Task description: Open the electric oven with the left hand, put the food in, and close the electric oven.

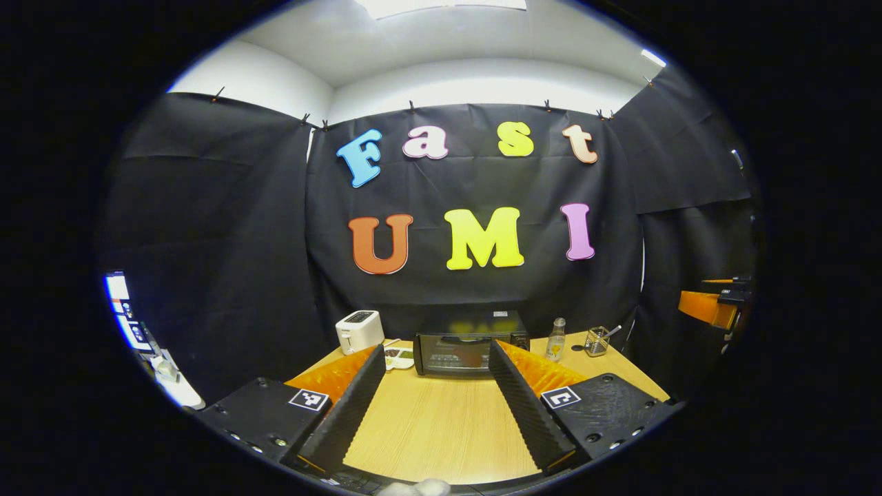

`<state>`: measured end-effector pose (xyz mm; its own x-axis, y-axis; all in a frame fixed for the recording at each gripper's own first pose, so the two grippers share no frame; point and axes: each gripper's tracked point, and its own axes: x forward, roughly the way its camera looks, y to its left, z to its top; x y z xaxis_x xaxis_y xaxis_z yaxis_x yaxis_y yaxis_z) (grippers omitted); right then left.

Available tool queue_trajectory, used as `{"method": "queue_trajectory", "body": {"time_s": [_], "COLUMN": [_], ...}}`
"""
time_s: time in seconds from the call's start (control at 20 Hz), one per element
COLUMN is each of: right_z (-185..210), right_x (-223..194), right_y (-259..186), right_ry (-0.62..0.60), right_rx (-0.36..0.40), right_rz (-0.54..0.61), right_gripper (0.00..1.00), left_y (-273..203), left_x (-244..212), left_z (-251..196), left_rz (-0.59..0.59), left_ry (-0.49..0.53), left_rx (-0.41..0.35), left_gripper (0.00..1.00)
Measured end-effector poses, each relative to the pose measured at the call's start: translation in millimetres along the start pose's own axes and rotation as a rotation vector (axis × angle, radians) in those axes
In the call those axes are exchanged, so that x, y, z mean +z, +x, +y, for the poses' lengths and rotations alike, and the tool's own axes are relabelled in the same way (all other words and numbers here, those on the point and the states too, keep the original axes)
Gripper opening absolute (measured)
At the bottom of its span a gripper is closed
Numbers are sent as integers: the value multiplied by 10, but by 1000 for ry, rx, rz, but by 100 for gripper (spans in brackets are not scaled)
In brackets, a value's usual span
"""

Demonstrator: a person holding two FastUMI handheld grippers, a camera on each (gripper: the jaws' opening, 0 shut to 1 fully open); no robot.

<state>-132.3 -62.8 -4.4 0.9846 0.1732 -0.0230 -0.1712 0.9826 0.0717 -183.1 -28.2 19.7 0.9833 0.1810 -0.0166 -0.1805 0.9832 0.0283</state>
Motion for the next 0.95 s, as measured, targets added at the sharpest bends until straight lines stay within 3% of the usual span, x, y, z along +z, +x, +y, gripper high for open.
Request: {"method": "queue_trajectory", "body": {"time_s": [0.95], "right_z": [689], "right_x": [442], "right_y": [-158], "right_ry": [-36], "right_rx": [-19], "right_rz": [-63], "right_gripper": [100], "left_y": [-215], "left_x": [286], "left_z": [507], "left_rz": [-62], "left_ry": [-47], "left_rx": [-33], "left_gripper": [96]}}
